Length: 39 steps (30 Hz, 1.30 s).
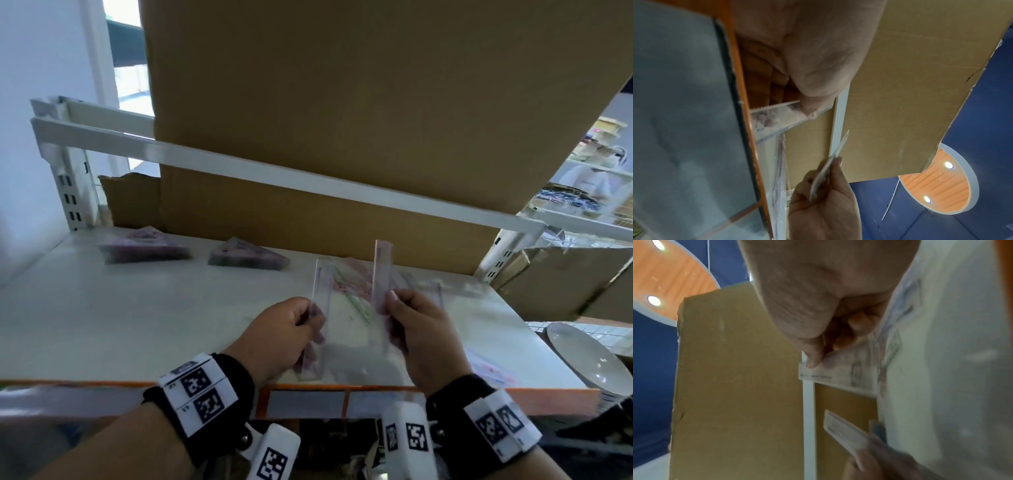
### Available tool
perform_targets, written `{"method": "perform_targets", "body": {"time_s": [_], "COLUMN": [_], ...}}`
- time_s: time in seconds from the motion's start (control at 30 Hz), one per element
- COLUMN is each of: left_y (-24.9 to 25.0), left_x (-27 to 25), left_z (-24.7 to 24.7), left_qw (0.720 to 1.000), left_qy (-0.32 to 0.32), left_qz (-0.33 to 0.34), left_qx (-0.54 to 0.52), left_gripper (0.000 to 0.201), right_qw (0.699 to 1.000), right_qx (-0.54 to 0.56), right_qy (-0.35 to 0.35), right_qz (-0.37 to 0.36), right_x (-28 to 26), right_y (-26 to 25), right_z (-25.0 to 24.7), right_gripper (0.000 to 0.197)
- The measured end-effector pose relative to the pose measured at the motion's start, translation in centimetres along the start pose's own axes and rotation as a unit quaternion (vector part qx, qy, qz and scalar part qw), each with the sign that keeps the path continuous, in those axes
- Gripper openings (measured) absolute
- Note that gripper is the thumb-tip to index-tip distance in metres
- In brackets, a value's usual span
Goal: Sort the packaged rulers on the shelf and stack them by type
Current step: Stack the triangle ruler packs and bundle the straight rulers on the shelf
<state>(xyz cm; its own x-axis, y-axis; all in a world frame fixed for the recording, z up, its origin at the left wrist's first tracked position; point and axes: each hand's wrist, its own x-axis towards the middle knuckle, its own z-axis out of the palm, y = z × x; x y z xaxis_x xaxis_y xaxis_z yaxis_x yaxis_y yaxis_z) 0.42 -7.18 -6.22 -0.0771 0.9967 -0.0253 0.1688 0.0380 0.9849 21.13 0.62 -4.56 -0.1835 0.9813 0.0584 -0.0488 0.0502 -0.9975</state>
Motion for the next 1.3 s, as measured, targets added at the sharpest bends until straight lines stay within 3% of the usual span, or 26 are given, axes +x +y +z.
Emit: {"method": "perform_targets", "body": {"time_s": [0.17,0.43,0.57,0.73,0.93,1.07,1.3], "left_y": [0.0,0.5,0.7,0.8,0.8,0.9,0.5], "left_x": [-0.1,-0.6,-0.6,-0.7,-0.9,-0.9,-0.8], "left_z": [0.1,0.1,0.0,-0.3,-0.3,-0.6,-0.6], "left_qw": [0.999,1.0,0.999,0.997,0.996,0.996,0.986], "left_qy": [0.009,0.008,0.013,0.024,0.012,0.005,0.011], "left_qz": [0.001,0.015,-0.006,0.011,0.032,0.063,0.145], "left_qx": [-0.032,-0.024,-0.05,-0.071,-0.078,-0.061,0.081], "left_gripper": [0.025,0.024,0.023,0.022,0.019,0.017,0.02], "right_qw": [0.995,0.989,0.993,0.998,0.986,0.977,0.975], "right_qx": [-0.078,-0.135,-0.1,-0.019,-0.137,-0.16,-0.16], "right_qy": [-0.064,-0.039,-0.009,-0.025,-0.059,-0.071,-0.069], "right_qz": [-0.022,-0.056,-0.069,-0.046,-0.08,-0.122,-0.137], "right_x": [-1.8,-2.1,-1.8,-1.5,-1.8,-1.9,-2.6], "right_y": [1.4,1.4,0.5,-0.2,1.9,2.3,2.4], "right_z": [3.6,3.9,3.6,3.2,4.5,5.1,5.0], "right_gripper": [0.026,0.019,0.014,0.014,0.02,0.016,0.014]}}
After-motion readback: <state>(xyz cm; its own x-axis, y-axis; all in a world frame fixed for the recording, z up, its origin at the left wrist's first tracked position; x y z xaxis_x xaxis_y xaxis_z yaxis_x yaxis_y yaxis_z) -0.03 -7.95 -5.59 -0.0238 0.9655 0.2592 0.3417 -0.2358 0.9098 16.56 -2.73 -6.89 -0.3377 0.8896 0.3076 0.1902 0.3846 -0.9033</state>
